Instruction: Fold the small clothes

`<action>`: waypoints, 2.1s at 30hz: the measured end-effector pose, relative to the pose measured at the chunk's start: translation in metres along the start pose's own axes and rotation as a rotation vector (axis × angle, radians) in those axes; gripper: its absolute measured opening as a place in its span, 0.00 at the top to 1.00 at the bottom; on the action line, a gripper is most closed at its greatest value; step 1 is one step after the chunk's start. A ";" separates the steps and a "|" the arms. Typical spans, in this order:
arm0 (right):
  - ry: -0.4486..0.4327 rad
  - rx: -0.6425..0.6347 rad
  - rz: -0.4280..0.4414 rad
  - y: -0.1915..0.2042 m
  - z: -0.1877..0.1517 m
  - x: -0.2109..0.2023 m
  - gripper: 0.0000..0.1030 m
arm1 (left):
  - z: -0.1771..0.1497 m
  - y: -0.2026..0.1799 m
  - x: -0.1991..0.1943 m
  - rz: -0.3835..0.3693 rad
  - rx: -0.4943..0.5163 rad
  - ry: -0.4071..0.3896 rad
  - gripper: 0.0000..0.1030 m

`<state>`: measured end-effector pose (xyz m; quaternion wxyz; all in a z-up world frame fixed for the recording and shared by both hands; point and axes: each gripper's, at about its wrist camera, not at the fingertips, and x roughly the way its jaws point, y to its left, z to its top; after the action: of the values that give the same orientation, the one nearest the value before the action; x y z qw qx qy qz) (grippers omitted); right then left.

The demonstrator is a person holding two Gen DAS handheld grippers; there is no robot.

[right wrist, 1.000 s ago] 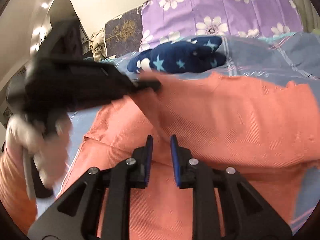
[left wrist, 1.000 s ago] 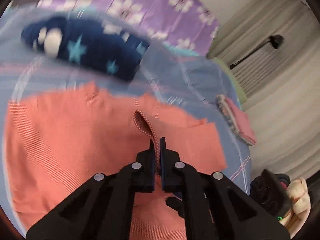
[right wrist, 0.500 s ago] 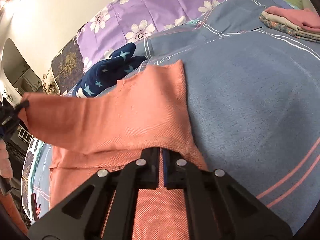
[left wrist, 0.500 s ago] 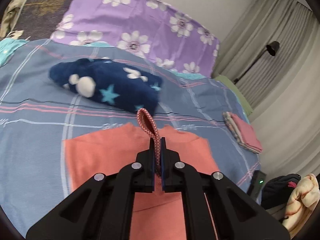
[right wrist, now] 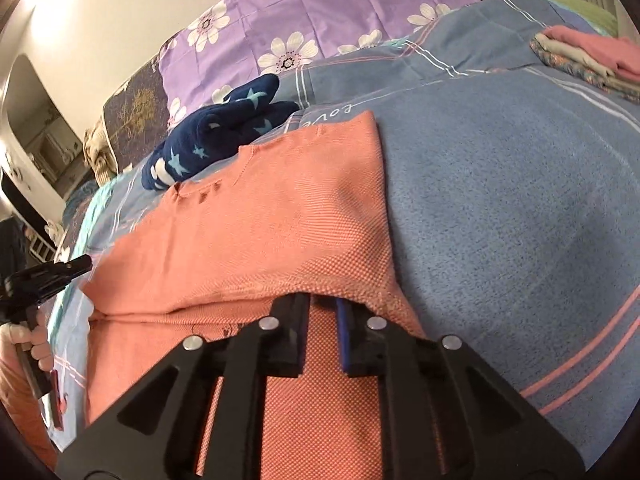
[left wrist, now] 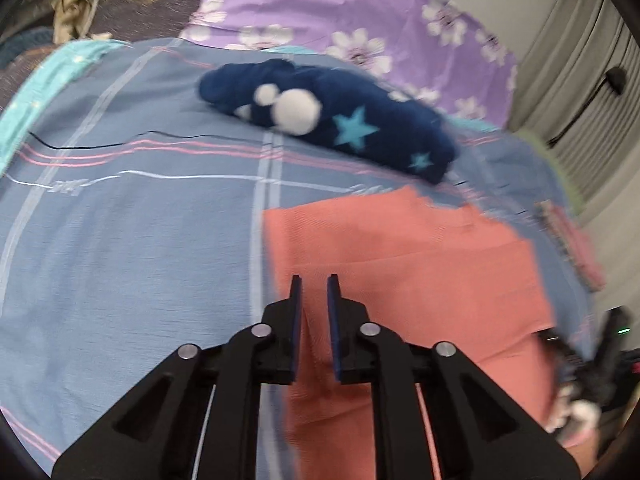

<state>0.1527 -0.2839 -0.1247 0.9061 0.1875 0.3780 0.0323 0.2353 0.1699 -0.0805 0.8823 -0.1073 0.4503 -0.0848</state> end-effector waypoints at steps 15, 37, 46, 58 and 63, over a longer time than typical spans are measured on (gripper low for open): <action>0.034 -0.253 -0.162 0.030 0.022 0.005 0.75 | -0.045 -0.069 0.043 0.023 0.271 -0.013 0.61; 0.059 -0.263 -0.129 -0.013 -0.037 -0.065 0.53 | -0.142 -0.019 -0.057 -0.020 0.330 -0.003 0.46; 0.109 -0.238 -0.025 -0.026 -0.104 -0.116 0.53 | -0.205 -0.005 -0.096 -0.153 0.268 0.018 0.46; 0.188 -0.107 0.208 -0.063 -0.177 -0.200 0.55 | -0.288 -0.014 -0.155 -0.356 0.222 0.064 0.46; 0.224 -0.031 0.316 -0.075 -0.195 -0.217 0.55 | -0.315 -0.021 -0.171 -0.414 0.214 0.084 0.48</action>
<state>-0.1438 -0.3358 -0.1315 0.8447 0.2259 0.4417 0.2007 -0.1208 0.1566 -0.1221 0.8329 -0.0995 0.4437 -0.3156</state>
